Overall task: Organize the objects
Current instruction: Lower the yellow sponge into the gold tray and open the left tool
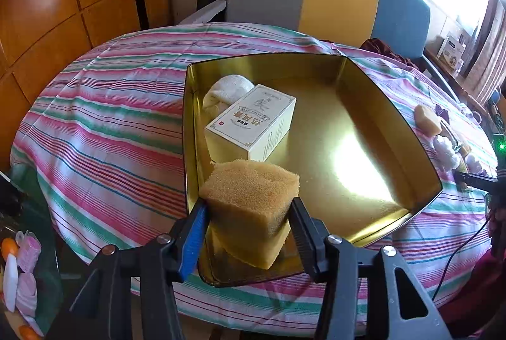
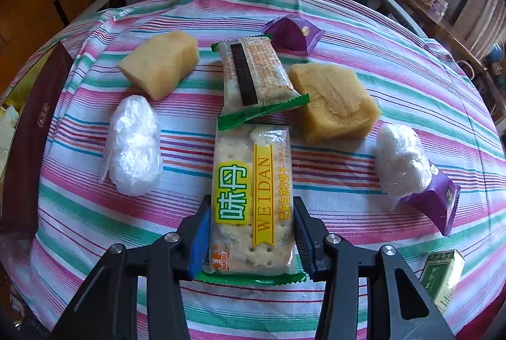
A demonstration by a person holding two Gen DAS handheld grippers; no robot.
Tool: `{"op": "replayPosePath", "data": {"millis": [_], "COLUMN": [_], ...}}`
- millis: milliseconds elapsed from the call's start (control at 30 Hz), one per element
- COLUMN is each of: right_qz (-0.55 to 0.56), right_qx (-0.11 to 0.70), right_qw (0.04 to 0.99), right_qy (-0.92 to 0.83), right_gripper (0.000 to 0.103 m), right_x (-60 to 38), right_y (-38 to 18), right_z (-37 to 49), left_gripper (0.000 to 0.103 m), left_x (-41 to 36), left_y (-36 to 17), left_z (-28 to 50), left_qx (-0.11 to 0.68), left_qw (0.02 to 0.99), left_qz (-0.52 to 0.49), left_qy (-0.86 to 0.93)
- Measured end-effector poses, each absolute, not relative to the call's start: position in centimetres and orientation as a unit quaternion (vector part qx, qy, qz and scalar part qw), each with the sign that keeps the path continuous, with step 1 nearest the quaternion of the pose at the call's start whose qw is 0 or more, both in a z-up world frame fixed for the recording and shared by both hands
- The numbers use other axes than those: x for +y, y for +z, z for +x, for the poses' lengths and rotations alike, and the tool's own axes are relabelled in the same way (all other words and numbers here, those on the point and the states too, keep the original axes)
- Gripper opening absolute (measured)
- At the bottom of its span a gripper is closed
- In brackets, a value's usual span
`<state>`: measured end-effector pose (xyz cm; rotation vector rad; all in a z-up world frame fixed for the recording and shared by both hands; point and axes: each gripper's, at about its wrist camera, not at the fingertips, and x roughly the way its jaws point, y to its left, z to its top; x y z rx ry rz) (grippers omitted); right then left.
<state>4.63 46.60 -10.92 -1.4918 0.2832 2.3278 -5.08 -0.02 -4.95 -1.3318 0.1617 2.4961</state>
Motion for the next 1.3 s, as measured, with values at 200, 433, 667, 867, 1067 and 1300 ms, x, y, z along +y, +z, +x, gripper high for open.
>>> {"op": "replayPosePath", "data": {"millis": [200,433,667,867,1067,1300], "right_qz": [-0.526,-0.523,-0.512,-0.451,-0.409,-0.431], "right_qx": [0.099,0.097,0.110,0.147,0.123,0.089], "right_qw": [0.181,0.185,0.210,0.227,0.164,0.008], "right_qy": [0.825,0.826,0.826,0.851,0.889,0.898], "right_gripper": [0.048,0.048,0.047,0.047,0.047,0.047], "right_x": [46.5,46.3,46.4,45.8,39.9,28.6], "right_y": [-11.0,-11.0,-10.2,-5.1,0.0,0.6], "right_z": [4.5,4.7,5.1,7.2,5.6,-0.4], "left_gripper": [0.056,0.065,0.066,0.066,0.065,0.065], "left_x": [-0.5,-1.2,-4.2,-6.3,-7.0,-7.4], "left_y": [-6.1,-4.1,-1.6,-0.7,-1.6,-1.3], "left_z": [-6.1,-5.0,-4.2,-4.6,-4.9,-4.4], "left_qx": [0.032,0.022,-0.031,-0.056,-0.074,-0.080], "left_qw": [0.160,0.153,0.111,0.090,0.091,0.098], "left_qz": [-0.493,-0.459,-0.411,-0.391,-0.405,-0.394], "left_qy": [0.855,0.875,0.904,0.914,0.907,0.910]}}
